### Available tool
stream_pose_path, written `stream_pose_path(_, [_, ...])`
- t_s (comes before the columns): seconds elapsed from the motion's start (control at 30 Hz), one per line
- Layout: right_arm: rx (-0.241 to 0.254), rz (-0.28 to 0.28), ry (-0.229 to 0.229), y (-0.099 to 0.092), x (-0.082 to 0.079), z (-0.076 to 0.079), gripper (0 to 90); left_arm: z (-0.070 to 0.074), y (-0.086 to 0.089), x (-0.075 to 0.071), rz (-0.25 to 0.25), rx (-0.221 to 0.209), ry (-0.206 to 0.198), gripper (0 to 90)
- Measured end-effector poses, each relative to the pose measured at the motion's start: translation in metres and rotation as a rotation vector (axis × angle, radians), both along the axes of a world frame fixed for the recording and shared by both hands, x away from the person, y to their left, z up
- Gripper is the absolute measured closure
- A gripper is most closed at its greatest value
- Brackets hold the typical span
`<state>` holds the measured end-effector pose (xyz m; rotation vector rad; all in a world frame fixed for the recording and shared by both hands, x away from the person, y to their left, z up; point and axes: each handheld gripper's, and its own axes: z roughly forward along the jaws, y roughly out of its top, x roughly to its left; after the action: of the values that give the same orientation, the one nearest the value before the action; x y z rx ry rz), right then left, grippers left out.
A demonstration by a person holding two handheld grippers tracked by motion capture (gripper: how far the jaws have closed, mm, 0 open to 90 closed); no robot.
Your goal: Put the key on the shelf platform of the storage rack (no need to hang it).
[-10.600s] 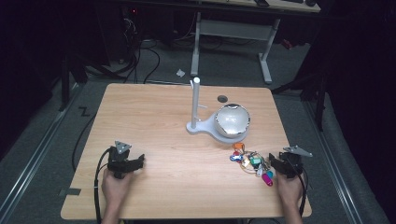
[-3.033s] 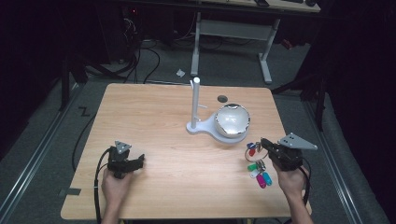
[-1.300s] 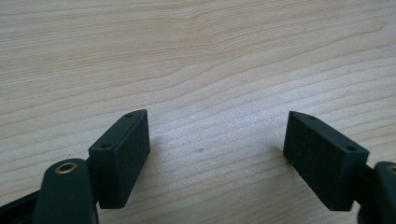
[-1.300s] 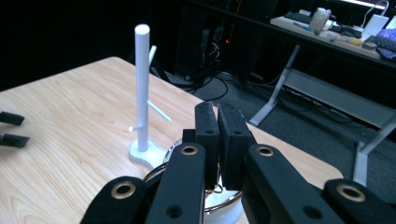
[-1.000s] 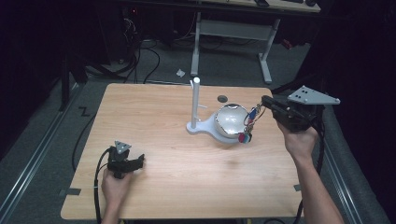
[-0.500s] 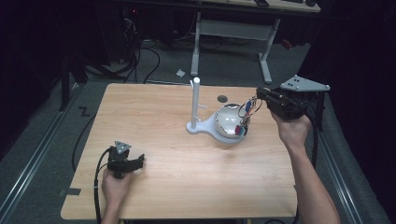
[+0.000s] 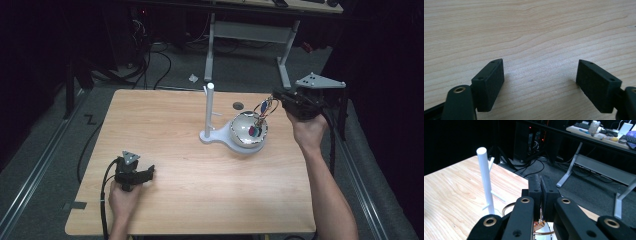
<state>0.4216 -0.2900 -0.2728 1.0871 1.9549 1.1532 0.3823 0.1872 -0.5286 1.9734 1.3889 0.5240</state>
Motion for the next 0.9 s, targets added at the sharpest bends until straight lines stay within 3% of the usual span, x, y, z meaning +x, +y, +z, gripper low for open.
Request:
stream_pose_path(0.53, [0.004,-0.016,0.050,0.002,0.015,-0.020,88.4,0.000,0.000,0.000,0.000,0.000,0.000,23.0])
stream_pose_path(0.9, [0.005,-0.004,0.108,0.009,0.021,-0.046,88.3,0.000,0.000,0.000,0.001,0.003,-0.002,22.9])
